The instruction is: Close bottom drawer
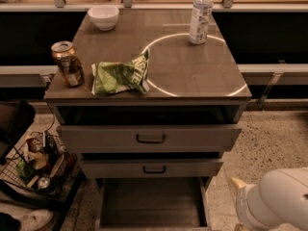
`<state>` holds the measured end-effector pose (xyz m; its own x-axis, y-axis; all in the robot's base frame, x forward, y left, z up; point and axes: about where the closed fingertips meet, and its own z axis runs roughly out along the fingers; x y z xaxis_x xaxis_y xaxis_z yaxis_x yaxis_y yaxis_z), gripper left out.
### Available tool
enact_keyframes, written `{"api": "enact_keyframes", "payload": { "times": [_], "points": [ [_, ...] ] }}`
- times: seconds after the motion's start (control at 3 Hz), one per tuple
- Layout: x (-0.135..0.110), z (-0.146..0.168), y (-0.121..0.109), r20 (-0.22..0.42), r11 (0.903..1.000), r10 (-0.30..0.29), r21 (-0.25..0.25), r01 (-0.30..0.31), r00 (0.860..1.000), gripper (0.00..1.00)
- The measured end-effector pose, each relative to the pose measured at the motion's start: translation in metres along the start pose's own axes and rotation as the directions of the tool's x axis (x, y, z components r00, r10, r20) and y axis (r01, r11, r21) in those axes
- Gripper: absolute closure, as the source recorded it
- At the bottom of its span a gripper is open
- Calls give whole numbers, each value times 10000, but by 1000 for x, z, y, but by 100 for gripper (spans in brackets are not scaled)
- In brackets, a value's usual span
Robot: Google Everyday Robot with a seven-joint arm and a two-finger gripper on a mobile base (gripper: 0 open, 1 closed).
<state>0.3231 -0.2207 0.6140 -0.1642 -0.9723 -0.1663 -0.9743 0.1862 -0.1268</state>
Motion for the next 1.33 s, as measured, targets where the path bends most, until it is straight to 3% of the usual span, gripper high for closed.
{"api": "enact_keyframes", "payload": {
  "times": [0.67, 1.0, 1.33],
  "points": [
    [14, 87, 38, -505, 9967, -309, -761, 270, 9982, 0],
    [15, 107, 44, -1042, 9943, -710, -868, 621, 9920, 0],
    [18, 108, 42, -1257, 9974, -288, -693, 202, 9916, 17]
  ]
}}
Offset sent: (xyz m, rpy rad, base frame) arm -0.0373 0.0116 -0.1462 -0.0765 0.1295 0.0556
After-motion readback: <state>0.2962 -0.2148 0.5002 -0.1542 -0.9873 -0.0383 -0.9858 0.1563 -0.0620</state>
